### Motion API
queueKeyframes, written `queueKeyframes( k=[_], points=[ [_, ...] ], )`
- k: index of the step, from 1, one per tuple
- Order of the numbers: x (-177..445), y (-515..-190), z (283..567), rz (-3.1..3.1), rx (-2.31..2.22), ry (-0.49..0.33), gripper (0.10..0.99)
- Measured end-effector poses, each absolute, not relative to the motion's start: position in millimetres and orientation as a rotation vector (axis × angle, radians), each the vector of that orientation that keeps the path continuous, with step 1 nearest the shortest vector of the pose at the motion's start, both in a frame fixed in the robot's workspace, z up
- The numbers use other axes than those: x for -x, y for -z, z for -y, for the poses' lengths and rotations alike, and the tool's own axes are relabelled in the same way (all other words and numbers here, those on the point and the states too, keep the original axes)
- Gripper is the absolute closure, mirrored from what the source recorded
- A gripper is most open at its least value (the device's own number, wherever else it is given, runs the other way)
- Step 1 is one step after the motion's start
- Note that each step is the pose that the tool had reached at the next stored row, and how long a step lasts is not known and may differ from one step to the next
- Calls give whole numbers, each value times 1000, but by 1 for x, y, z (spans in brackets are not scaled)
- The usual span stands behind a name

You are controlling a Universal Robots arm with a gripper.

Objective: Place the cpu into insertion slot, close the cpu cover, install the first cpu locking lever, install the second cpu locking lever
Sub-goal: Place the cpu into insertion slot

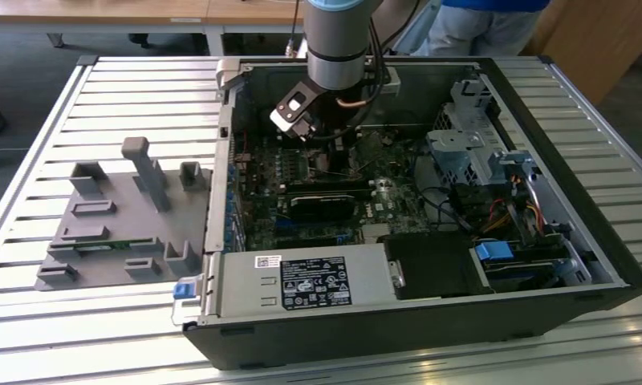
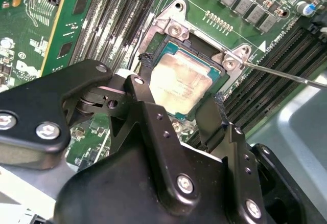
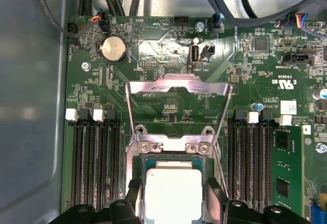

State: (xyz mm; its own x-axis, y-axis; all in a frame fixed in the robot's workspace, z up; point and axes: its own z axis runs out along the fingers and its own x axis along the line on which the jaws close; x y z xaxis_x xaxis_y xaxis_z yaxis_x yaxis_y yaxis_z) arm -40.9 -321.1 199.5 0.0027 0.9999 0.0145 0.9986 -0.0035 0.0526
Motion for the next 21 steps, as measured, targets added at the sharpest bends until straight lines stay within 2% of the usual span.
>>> queueKeyframes(
  k=[4,6,7,9,10,13,15,16,21],
  points=[
    [41,-206,321,-2198,-2205,-74,486],
    [41,-208,321,-2198,-2205,-74,616],
    [41,-208,321,-2198,-2205,-74,616],
    [41,-209,321,-2198,-2205,-74,729],
    [41,-209,321,-2198,-2205,-74,729],
    [41,-210,321,-2198,-2205,-74,906],
    [41,-210,321,-2198,-2205,-74,906],
    [41,-210,321,-2198,-2205,-73,965],
    [41,-210,321,-2197,-2204,-72,980]
  ],
)
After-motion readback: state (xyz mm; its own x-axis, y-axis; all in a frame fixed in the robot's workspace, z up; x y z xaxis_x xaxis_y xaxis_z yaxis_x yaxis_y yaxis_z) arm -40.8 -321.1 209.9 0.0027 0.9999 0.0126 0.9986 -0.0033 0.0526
